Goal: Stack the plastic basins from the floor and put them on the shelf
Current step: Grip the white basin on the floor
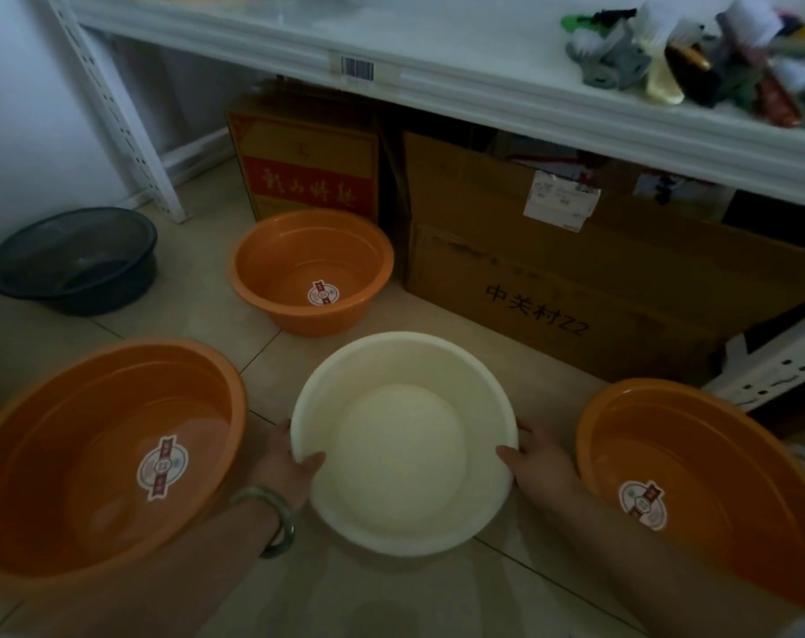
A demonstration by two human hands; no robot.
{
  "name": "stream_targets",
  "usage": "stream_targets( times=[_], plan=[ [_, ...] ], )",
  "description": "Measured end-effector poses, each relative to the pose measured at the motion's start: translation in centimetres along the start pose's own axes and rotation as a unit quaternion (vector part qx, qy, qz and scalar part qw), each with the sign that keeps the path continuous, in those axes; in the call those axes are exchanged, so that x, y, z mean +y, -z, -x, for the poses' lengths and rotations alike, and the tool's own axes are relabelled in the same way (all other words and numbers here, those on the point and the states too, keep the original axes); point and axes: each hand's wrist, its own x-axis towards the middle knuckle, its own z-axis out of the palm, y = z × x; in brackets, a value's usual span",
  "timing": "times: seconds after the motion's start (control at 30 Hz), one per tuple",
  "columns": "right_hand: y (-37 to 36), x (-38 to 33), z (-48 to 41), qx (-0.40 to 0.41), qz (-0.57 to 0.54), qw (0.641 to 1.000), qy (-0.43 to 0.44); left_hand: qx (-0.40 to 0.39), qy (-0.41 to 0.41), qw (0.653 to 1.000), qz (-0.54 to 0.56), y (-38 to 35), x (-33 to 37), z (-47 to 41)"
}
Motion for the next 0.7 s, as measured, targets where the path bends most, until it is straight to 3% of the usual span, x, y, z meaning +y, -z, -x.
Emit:
stream_targets(
  times=[0.53,0.7],
  plan=[
    [1.0,0.1,0.4,-0.029,0.011,0.999,0.019,0.011,0.010,0.998,-0.064,0.5,1.7,-0.3],
    [2.5,-0.2,0.7,0.011,0.046,0.996,0.072,0.087,-0.102,0.974,-0.184,-0.6,4.6,0.8]
  ],
)
